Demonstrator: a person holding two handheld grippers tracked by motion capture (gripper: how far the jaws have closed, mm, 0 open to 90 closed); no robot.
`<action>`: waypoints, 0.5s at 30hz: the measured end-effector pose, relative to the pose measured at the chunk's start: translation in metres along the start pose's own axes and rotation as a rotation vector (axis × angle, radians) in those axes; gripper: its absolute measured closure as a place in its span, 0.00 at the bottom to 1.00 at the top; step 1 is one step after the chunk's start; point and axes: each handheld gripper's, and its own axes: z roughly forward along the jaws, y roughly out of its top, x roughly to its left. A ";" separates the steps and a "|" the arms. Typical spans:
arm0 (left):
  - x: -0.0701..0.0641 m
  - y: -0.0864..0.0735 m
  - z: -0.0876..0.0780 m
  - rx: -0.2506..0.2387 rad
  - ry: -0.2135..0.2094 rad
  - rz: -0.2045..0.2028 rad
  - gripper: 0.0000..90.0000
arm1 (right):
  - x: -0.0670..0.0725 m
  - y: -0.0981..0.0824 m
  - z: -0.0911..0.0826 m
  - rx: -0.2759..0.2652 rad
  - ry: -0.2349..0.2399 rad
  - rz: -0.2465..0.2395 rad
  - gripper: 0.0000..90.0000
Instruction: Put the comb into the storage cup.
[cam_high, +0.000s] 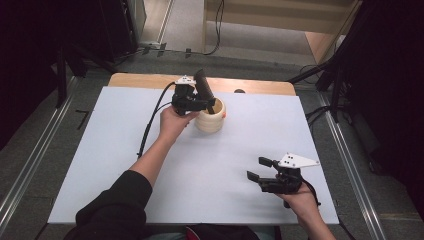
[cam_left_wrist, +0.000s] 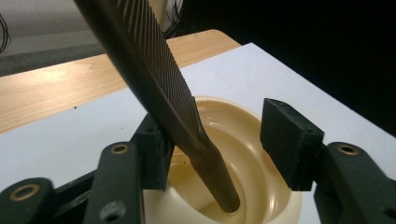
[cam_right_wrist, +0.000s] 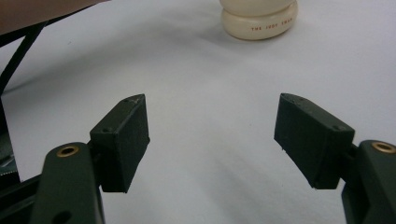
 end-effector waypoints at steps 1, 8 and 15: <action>0.000 0.001 -0.001 0.002 -0.001 -0.010 0.45 | 0.000 0.000 0.000 0.000 0.000 0.004 0.27; 0.004 0.000 -0.008 0.015 0.014 -0.031 0.38 | -0.001 0.000 0.000 -0.004 -0.002 -0.003 0.27; 0.012 -0.005 -0.014 0.015 0.002 -0.066 0.38 | 0.000 0.000 0.000 0.000 -0.001 0.000 0.27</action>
